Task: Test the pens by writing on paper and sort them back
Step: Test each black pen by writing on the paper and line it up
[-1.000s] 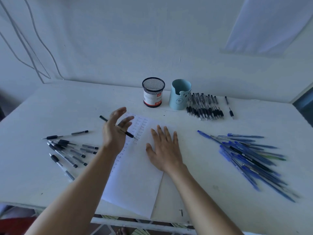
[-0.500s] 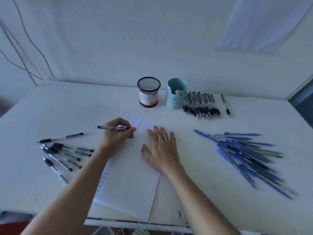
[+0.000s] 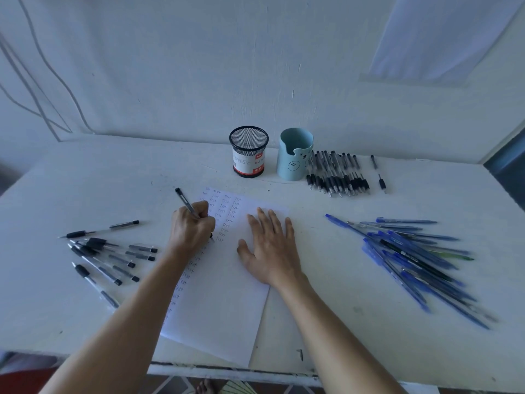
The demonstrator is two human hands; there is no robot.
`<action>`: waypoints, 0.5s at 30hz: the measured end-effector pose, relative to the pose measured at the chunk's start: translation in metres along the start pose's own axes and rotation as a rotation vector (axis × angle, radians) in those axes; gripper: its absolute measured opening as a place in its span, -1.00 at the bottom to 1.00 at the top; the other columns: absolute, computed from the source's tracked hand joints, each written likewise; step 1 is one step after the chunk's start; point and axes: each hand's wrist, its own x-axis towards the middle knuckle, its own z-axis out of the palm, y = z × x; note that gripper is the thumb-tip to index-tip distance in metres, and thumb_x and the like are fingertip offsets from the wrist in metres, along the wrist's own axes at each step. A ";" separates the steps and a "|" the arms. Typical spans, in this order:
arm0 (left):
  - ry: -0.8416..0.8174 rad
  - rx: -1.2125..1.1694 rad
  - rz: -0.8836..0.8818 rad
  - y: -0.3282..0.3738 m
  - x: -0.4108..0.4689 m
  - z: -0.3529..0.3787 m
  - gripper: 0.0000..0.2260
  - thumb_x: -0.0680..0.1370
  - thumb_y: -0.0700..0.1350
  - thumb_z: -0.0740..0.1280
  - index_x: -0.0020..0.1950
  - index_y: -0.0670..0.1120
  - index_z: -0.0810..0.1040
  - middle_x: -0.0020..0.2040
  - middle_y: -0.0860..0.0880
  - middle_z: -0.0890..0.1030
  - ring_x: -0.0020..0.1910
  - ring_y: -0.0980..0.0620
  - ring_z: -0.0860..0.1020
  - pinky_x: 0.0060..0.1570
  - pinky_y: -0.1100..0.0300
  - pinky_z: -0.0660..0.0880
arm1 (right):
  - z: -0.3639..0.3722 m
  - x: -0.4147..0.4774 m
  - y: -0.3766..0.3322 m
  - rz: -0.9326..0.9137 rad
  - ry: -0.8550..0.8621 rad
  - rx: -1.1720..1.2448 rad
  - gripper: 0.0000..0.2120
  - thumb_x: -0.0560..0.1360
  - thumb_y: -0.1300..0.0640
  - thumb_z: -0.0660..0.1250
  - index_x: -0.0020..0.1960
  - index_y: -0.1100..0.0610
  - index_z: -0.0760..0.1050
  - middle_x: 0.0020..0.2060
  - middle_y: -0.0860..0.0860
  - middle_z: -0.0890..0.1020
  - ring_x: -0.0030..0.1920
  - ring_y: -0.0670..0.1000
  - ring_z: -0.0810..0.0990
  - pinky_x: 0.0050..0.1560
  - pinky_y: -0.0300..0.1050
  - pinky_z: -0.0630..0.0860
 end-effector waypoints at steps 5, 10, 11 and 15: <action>-0.029 0.047 0.015 0.006 -0.002 0.002 -0.78 0.22 -0.30 0.19 -0.39 -0.10 0.14 -0.41 -0.06 0.15 -0.39 0.05 0.11 -0.39 0.17 0.01 | 0.001 0.000 0.000 0.007 0.006 0.008 -0.16 0.39 -0.26 -0.31 0.59 0.03 0.08 0.61 0.03 0.04 0.60 0.07 -0.07 0.54 0.20 -0.24; 0.007 0.054 -0.004 0.003 0.000 0.003 -0.74 0.28 -0.36 0.23 -0.40 -0.08 0.18 -0.42 -0.07 0.20 -0.42 0.03 0.16 -0.44 0.20 0.04 | 0.000 0.000 0.000 0.010 0.006 0.012 -0.16 0.39 -0.26 -0.31 0.60 0.03 0.08 0.61 0.03 0.03 0.60 0.06 -0.08 0.54 0.19 -0.25; 0.012 0.053 0.000 0.003 -0.001 0.003 -0.73 0.28 -0.35 0.22 -0.40 -0.07 0.17 -0.43 -0.06 0.21 -0.43 0.04 0.15 -0.46 0.21 0.04 | 0.001 0.000 0.000 0.009 0.006 0.011 -0.16 0.39 -0.26 -0.31 0.60 0.03 0.08 0.61 0.03 0.03 0.61 0.06 -0.08 0.54 0.20 -0.24; 0.001 0.023 0.005 0.002 -0.001 0.002 -0.68 0.28 -0.41 0.23 -0.40 -0.06 0.16 -0.44 -0.05 0.20 -0.46 0.06 0.15 -0.51 0.22 0.04 | 0.003 0.000 0.001 0.006 0.023 0.027 -0.18 0.41 -0.25 -0.28 0.59 0.04 0.11 0.61 0.04 0.06 0.60 0.08 -0.05 0.54 0.21 -0.23</action>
